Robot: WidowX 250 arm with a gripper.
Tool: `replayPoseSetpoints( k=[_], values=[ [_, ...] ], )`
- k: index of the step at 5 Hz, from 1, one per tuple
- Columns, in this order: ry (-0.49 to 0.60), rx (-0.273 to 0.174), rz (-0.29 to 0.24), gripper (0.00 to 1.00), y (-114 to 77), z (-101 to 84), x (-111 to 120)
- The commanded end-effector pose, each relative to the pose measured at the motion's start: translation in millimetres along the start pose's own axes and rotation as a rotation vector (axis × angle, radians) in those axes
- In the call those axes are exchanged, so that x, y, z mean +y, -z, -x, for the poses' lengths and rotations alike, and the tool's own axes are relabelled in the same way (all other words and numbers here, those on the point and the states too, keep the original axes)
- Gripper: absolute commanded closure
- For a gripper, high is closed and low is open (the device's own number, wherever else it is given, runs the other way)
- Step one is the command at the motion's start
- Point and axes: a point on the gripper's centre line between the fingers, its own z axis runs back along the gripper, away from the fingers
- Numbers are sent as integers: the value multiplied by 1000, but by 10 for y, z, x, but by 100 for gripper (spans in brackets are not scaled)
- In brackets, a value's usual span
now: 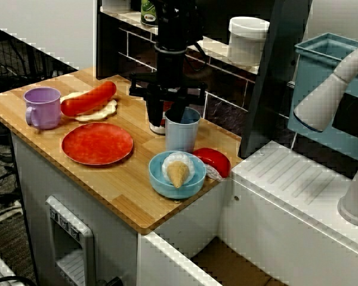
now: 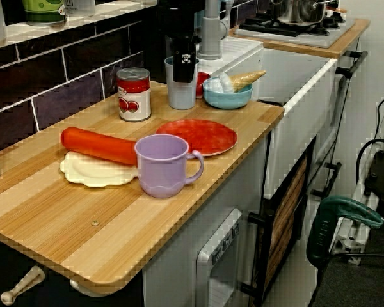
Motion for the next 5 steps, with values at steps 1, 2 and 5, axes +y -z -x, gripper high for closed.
replayPoseSetpoints(
  k=[1, 2, 5],
  values=[
    [8, -21, 19, 100, -110, 21, 108],
    [2, -17, 38, 100, -209, 6, 170],
    [-49, 17, 137, 100, -677, -59, 570]
  ],
)
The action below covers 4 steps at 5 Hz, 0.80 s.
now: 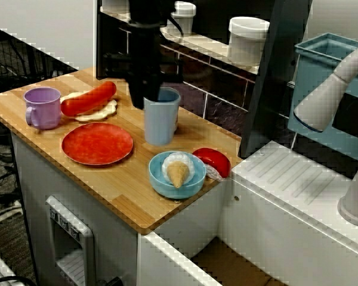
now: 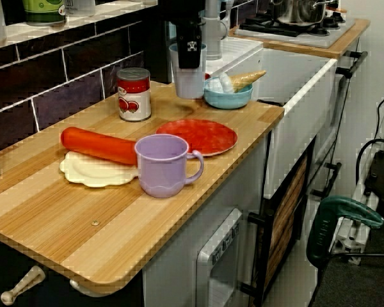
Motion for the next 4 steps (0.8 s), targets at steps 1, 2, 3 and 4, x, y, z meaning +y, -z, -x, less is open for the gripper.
replayPoseSetpoints(
  k=[1, 2, 3, 4],
  values=[
    [-28, -66, 96, 100, -496, -71, 346],
    [-47, -75, 121, 100, -580, -117, 488],
    [-72, -111, 139, 100, -667, -220, 574],
    [-100, -133, 143, 100, -667, -375, 608]
  ],
)
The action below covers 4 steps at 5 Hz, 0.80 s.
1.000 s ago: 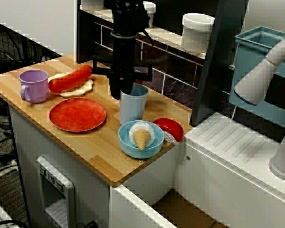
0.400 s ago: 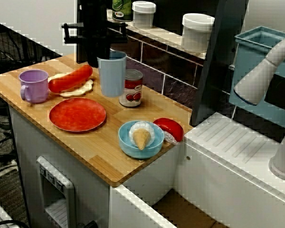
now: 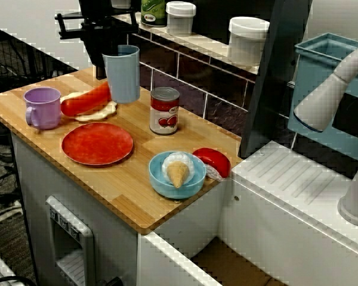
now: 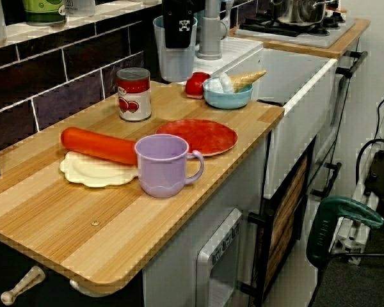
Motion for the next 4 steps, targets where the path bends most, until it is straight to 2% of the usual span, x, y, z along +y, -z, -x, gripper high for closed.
replayPoseSetpoints(
  k=[1, 4],
  values=[
    [-33, -113, 32, 100, -180, -301, 11],
    [-26, -127, 11, 100, -42, -587, -111]
  ],
)
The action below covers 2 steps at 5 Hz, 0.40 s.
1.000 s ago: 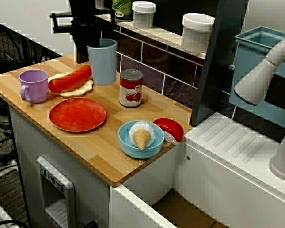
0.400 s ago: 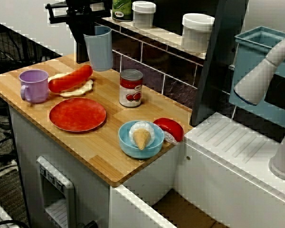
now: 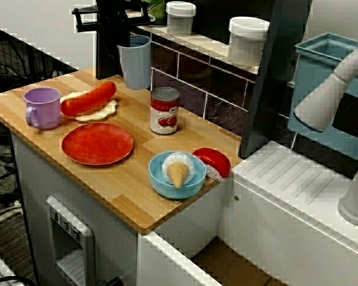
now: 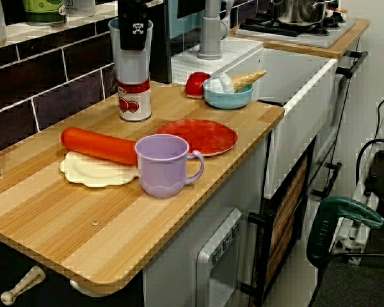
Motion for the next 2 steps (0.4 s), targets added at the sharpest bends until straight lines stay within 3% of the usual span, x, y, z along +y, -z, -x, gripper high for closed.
replayPoseSetpoints(
  k=[1, 2],
  values=[
    [24, -54, 3, 100, -86, -185, 3],
    [27, -51, -4, 100, -87, -212, 9]
  ],
)
